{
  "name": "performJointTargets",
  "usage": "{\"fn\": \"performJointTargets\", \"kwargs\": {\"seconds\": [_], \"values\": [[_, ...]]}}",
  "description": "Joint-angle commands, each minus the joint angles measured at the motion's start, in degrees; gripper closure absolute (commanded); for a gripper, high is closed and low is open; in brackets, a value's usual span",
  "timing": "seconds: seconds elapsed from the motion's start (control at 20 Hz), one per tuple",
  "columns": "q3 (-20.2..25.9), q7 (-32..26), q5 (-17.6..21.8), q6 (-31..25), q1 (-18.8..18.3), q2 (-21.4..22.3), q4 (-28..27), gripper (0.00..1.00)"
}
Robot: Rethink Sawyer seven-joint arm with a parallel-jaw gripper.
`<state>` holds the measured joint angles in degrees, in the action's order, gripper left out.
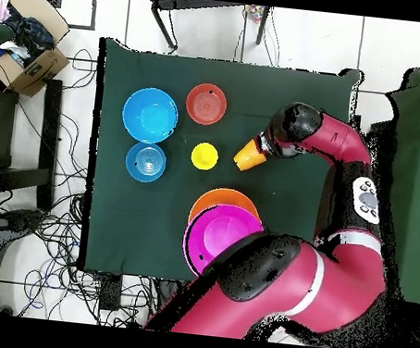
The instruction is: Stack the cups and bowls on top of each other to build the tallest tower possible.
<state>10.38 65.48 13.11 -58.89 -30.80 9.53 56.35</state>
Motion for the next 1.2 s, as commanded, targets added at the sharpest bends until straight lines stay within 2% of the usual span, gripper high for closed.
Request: {"fn": "performJointTargets", "kwargs": {"seconds": [0.05, 0.3, 0.45, 0.7, 0.9, 1.0, 1.2], "values": [[-2.8, 12.5, 0.6, -7.5, 4.8, -1.2, -6.0, 0.0], [-5.5, 14.1, 0.7, -9.8, 6.5, -2.2, -8.9, 0.0], [-6.0, 14.7, 0.3, -12.2, 7.4, -4.2, -13.1, 0.0], [-6.4, 15.4, -0.3, -13.1, 8.2, -5.7, -15.7, 0.0], [-7.1, 17.7, -0.7, -10.8, 8.5, -5.7, -14.6, 0.0], [-7.0, 18.4, -1.2, -7.8, 8.3, -4.8, -12.3, 0.0], [-4.1, 13.2, -2.2, -1.5, 6.6, -2.4, -7.4, 0.0]]}}
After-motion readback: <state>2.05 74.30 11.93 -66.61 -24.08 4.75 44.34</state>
